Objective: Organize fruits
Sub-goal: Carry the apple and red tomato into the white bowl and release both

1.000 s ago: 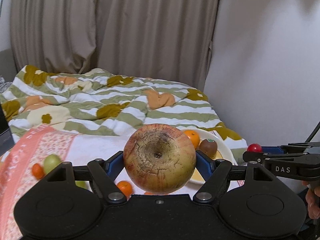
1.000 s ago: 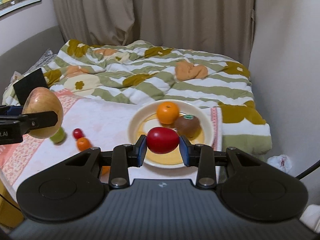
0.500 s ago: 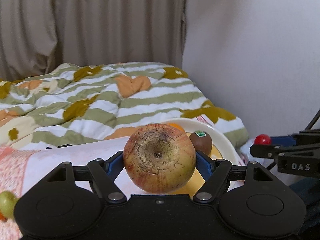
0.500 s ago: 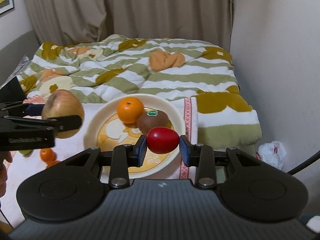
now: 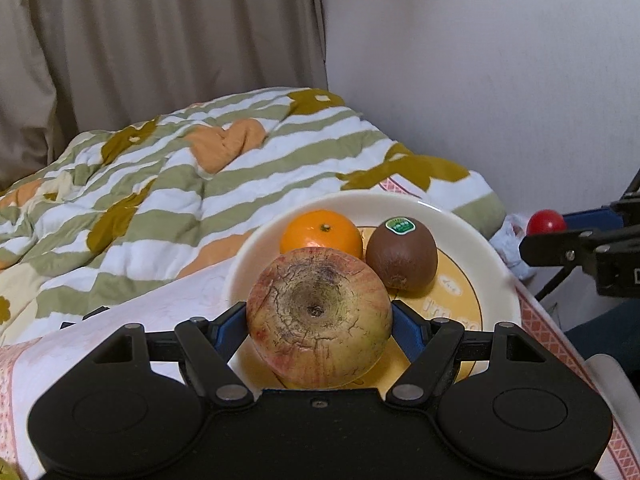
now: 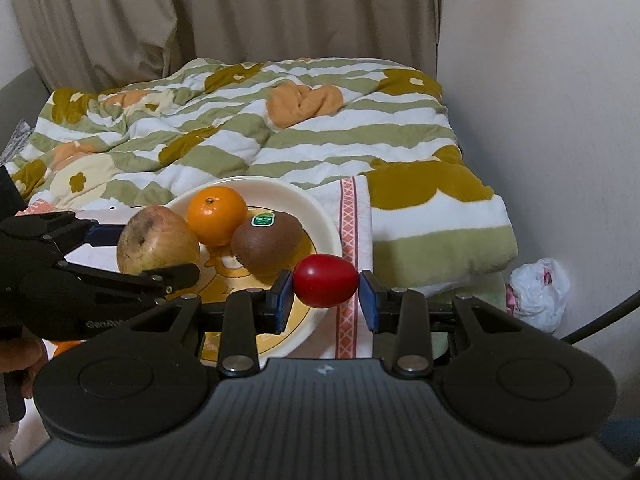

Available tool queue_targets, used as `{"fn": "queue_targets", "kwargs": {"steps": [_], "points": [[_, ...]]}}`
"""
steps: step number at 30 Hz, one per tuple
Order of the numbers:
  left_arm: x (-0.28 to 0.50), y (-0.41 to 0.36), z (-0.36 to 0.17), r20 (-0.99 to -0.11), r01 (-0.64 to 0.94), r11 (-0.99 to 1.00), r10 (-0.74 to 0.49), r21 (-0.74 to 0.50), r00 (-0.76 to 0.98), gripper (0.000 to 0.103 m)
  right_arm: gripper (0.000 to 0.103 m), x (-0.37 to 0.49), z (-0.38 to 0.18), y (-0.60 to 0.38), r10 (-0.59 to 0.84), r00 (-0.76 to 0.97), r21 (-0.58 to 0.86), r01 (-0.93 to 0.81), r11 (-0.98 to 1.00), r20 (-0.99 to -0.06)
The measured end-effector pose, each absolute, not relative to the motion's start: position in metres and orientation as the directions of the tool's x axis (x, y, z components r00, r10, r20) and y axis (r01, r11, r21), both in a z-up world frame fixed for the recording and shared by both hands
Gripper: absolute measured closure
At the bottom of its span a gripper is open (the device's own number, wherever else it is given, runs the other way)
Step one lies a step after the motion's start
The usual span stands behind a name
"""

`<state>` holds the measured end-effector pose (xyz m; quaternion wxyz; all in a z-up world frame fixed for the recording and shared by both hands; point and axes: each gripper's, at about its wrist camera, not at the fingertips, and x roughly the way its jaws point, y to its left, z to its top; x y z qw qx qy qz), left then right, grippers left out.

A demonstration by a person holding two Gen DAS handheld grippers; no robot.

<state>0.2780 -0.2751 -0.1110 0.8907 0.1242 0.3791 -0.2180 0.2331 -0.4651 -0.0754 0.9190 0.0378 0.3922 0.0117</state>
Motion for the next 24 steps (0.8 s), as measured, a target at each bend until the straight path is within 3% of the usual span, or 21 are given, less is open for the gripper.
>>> {"fn": "queue_targets", "kwargs": {"steps": [4, 6, 24], "points": [[0.280, -0.279, -0.114, -0.737, 0.479, 0.876, -0.284, 0.061, 0.613, 0.023, 0.053, 0.236, -0.077, -0.467, 0.045, 0.688, 0.079, 0.018, 0.997, -0.725], [0.279, -0.278, -0.108, -0.713, 0.484, 0.873, -0.299, 0.065, 0.635, 0.001, 0.053, 0.237, -0.076, -0.468, 0.044, 0.688, 0.082, 0.022, 0.996, -0.724], [0.249, -0.221, -0.064, -0.685, 0.331, 0.943, -0.240, 0.003, 0.688, 0.000, 0.053, 0.256, -0.085, -0.440, 0.145, 0.657, 0.080, -0.127, 0.989, -0.740]]}}
